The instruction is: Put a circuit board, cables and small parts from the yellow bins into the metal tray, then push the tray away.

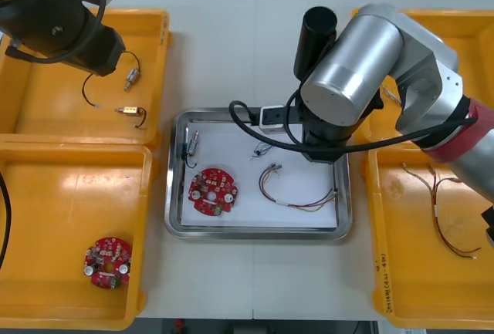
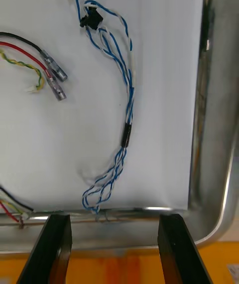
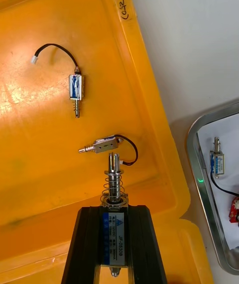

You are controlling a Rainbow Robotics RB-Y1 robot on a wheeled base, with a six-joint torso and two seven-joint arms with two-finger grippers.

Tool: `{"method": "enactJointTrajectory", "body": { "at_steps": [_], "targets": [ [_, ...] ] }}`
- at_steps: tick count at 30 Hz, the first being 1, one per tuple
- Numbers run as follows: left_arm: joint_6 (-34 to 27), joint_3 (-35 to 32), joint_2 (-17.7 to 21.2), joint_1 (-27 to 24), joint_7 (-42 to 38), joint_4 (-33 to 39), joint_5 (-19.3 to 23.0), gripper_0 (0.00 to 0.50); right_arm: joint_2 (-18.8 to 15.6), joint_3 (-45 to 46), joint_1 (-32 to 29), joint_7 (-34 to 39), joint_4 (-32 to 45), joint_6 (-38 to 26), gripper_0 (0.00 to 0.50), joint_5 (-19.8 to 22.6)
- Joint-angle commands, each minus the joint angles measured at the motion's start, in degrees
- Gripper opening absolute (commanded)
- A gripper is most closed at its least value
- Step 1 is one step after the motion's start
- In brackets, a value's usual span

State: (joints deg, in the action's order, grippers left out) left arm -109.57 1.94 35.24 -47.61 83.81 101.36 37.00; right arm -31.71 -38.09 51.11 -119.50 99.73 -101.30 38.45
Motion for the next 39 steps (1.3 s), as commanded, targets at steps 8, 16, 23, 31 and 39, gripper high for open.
{"method": "enactJointTrajectory", "body": {
  "at_steps": [8,16,23,31,39],
  "targets": [
    [-0.4,-2.0,0.1,0.4,-5.3,3.0,1.7,0.001,0.5,12.5,0.7,4.6,10.1,-8.7,0.500,0.2],
    [-0.4,-2.0,-0.4,0.4,-6.6,3.5,2.7,0.002,-2.6,19.5,0.6,6.6,11.7,-8.7,0.500,1.6],
    [-0.4,0.3,-1.3,0.4,-10.1,4.9,2.9,0.002,-6.8,24.7,-0.6,10.6,11.8,-8.7,0.500,4.9],
    [-0.4,5.4,-2.9,0.3,-17.5,7.5,2.8,0.002,-12.2,31.9,-5.1,17.4,14.9,-8.7,0.500,8.0],
    [3.8,12.1,-5.0,-0.1,-25.9,7.9,1.3,0.001,-16.4,40.4,-11.6,23.7,16.2,-8.7,0.500,12.1]
  ]
}}
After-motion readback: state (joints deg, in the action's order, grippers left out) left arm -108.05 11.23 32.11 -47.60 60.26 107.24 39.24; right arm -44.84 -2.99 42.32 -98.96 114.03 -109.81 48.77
